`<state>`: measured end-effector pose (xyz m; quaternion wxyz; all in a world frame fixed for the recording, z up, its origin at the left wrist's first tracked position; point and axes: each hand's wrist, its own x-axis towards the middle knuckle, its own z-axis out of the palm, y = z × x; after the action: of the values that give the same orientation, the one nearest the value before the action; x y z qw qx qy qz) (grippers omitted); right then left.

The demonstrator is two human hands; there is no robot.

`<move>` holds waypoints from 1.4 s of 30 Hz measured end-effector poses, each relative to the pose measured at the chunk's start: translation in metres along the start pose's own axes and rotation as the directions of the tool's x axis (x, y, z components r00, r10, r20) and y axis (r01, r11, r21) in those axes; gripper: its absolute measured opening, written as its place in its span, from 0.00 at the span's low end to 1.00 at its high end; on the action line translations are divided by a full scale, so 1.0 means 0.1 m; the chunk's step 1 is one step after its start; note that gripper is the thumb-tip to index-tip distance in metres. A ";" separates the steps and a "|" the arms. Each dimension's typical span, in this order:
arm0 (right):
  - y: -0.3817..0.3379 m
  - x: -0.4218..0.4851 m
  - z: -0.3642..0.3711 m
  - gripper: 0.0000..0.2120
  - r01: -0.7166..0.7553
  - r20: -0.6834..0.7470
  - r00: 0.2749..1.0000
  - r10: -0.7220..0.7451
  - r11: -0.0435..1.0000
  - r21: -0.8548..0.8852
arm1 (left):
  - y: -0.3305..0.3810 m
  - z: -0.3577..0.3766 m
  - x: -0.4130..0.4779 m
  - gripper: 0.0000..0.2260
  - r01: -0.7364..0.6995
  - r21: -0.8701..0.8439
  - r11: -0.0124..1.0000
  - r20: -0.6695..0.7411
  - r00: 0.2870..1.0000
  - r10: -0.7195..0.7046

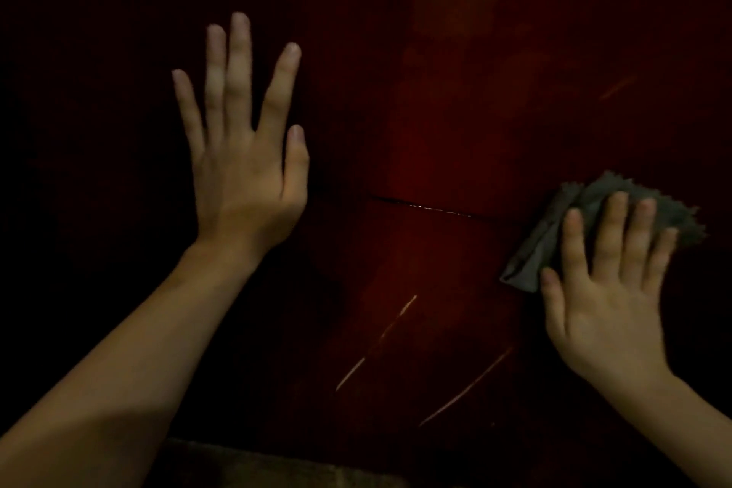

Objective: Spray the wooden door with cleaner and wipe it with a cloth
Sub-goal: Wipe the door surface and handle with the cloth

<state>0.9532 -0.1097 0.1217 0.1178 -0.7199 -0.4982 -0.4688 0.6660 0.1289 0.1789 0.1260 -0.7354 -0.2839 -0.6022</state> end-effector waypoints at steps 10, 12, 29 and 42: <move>-2.12 0.99 -0.18 0.30 0.241 -0.130 0.966 -0.225 0.963 0.122 | -1.00 -0.27 -0.43 0.30 0.144 -0.003 0.990 -0.032 0.989 -0.144; -2.46 1.14 -0.22 0.29 0.266 -0.133 0.959 -0.249 0.955 0.131 | -1.24 -0.36 -0.52 0.29 0.206 -0.045 0.978 -0.042 0.977 -0.208; -4.18 1.04 0.20 0.36 0.486 -0.124 0.873 -0.472 0.865 0.125 | -1.58 -0.53 -0.75 0.25 0.152 -0.433 0.889 -0.006 0.985 -0.172; -2.39 0.63 0.02 0.31 0.380 -0.059 0.925 -0.376 0.921 0.088 | -0.97 -0.15 -0.78 0.27 0.196 -0.072 0.978 -0.029 0.980 -0.198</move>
<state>0.7611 0.0436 0.0993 0.0703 -0.5937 -0.6475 -0.4725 0.5893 0.1786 0.0923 0.0454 -0.6967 -0.3320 -0.6343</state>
